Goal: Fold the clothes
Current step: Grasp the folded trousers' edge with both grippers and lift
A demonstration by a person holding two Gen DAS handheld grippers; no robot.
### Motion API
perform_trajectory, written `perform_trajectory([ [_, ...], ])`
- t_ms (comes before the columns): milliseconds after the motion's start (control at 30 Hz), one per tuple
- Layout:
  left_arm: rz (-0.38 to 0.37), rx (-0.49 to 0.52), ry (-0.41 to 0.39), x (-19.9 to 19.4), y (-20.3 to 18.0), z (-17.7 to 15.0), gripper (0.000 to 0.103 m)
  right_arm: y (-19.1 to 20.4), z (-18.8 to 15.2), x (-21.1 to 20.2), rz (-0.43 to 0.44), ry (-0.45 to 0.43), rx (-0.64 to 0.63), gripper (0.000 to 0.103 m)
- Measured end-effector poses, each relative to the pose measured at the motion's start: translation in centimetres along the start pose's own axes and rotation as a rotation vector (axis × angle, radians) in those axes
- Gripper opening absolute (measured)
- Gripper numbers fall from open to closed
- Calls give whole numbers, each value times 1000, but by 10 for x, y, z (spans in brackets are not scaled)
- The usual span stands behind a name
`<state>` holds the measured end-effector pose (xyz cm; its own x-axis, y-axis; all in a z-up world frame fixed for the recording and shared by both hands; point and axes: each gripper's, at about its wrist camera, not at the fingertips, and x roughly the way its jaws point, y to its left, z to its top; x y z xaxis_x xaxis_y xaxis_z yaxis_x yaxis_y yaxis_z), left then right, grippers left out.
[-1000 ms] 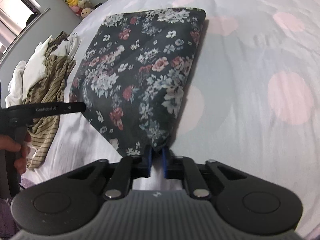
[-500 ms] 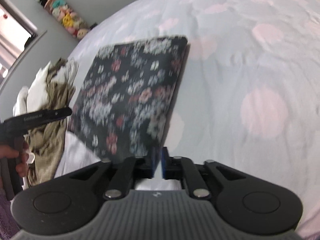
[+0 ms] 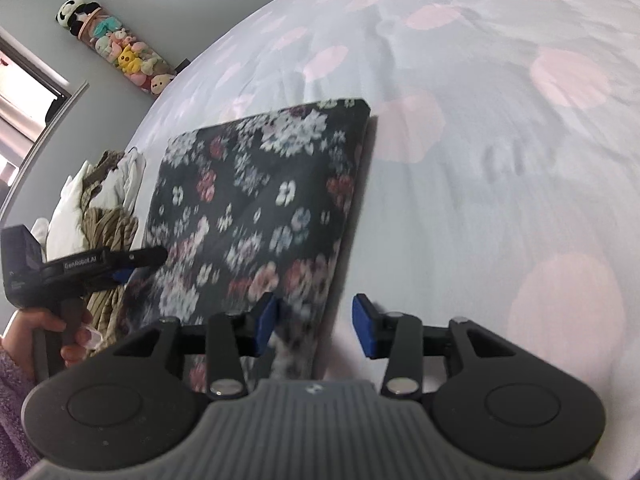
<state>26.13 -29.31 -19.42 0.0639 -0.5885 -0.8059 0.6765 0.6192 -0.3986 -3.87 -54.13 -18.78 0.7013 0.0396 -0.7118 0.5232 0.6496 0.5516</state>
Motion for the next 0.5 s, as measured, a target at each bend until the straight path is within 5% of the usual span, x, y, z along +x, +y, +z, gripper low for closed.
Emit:
perform_trajectory([
  [333,-142,100,55,24,5,31,79,-12,40,43,99,11,50,48],
  [467,-211,101,43,32,1,36,70,-23,45,50,156,19,87,48],
  [500,-239,88,47,35,1,39,59,-26,45,50,166,21,99,48],
])
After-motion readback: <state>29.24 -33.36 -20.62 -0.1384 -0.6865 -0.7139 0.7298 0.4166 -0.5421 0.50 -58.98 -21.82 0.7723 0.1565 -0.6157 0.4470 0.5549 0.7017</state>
